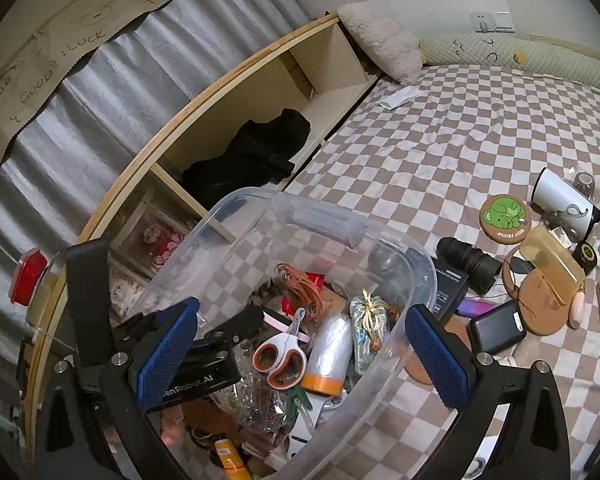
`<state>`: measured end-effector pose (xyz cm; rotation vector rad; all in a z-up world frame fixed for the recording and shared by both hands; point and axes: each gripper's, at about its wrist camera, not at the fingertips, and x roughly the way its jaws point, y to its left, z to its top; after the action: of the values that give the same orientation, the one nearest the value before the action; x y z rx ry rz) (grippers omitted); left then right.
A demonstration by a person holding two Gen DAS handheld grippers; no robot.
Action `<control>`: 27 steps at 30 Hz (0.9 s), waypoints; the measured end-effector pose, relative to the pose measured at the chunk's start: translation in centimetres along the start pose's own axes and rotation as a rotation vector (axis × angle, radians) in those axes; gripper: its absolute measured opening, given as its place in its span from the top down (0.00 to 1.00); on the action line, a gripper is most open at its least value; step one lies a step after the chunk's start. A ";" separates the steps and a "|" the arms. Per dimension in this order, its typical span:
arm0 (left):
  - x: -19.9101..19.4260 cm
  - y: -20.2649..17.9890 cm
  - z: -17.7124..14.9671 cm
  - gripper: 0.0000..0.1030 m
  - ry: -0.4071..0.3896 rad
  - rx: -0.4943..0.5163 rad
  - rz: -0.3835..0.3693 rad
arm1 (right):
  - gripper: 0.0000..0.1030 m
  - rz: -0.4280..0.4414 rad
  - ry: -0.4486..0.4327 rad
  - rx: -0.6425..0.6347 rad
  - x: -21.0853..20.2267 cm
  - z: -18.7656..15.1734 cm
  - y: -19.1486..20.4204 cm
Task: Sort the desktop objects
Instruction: 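Open the right gripper over the bin while the left gripper releases the scissors, then withdraw both grippers from the bin back over the bed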
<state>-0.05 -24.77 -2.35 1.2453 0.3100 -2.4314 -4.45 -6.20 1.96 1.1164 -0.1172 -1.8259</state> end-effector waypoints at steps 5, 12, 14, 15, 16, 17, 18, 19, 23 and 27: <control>0.1 -0.1 0.0 0.00 -0.004 0.009 0.009 | 0.00 0.005 0.002 0.007 -0.1 -0.1 -0.1; -0.5 0.5 -0.2 0.00 -0.018 -0.002 0.045 | 0.00 0.009 0.001 -0.003 -0.7 -0.3 0.4; -1.1 0.9 -0.4 0.00 -0.020 -0.011 0.034 | 0.00 0.005 -0.002 -0.014 -1.0 -0.4 0.7; -1.4 1.0 -0.4 0.00 -0.024 -0.013 0.027 | 0.00 0.002 -0.002 -0.020 -1.3 -0.5 1.0; -1.7 1.1 -0.5 0.00 -0.028 -0.015 0.020 | 0.00 -0.001 0.002 -0.026 -1.6 -0.6 1.2; -2.1 1.1 -0.6 0.00 -0.035 -0.015 0.015 | 0.00 -0.003 0.004 -0.033 -2.1 -0.7 1.6; -2.5 1.1 -0.6 0.00 -0.043 -0.015 0.010 | 0.00 -0.008 0.000 -0.038 -2.5 -0.9 1.8; -3.0 1.1 -0.7 0.00 -0.050 -0.011 0.005 | 0.00 -0.016 -0.006 -0.046 -3.0 -1.0 2.0; -5.0 0.4 -0.9 0.00 -0.077 0.015 -0.030 | 0.00 -0.063 -0.040 -0.086 -5.5 -1.6 2.7; -7.1 -1.1 -1.3 0.00 -0.115 0.055 -0.083 | 0.00 -0.112 -0.084 -0.109 -8.6 -2.5 2.9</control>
<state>4.19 -21.55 2.67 1.1298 0.2680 -2.5868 0.36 -0.29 7.48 0.9870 -0.0035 -1.9556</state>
